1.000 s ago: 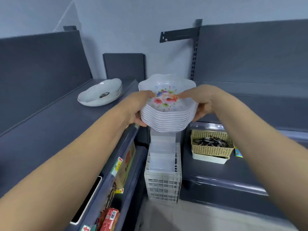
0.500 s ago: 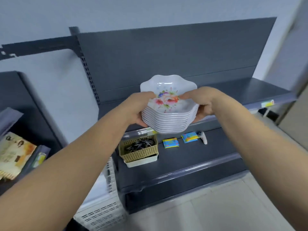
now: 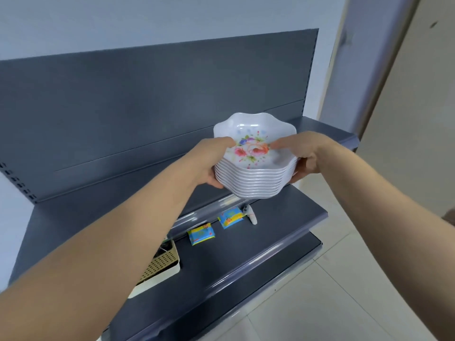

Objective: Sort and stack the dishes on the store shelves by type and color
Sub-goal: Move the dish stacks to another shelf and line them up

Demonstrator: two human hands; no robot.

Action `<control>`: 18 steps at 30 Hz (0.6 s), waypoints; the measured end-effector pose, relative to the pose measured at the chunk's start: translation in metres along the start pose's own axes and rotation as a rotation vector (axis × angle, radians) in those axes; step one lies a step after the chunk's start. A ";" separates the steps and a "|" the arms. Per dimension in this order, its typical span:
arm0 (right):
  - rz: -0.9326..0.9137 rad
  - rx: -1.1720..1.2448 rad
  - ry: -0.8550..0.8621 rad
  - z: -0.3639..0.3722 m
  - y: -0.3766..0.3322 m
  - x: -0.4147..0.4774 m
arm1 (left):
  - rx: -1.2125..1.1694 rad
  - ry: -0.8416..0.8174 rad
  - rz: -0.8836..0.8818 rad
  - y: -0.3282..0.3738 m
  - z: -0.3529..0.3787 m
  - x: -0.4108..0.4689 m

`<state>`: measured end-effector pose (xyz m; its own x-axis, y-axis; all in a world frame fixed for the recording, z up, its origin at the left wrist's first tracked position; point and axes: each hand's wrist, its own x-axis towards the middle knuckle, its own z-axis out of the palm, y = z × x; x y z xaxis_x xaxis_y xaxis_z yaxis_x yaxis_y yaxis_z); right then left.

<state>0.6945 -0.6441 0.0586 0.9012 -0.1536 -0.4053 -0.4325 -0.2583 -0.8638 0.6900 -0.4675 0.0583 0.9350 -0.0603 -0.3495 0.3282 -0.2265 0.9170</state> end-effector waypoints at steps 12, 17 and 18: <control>0.063 0.078 0.215 -0.080 -0.023 0.111 | 0.064 -0.177 0.075 0.062 0.065 0.138; 0.077 0.092 0.227 -0.125 -0.022 0.163 | 0.054 -0.196 0.074 0.082 0.109 0.187; 0.079 0.098 0.218 -0.135 -0.021 0.174 | 0.054 -0.191 0.071 0.085 0.119 0.196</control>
<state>0.8567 -0.7946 0.0467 0.8328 -0.3741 -0.4081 -0.4872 -0.1453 -0.8611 0.8855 -0.6148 0.0446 0.9113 -0.2606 -0.3188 0.2496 -0.2662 0.9310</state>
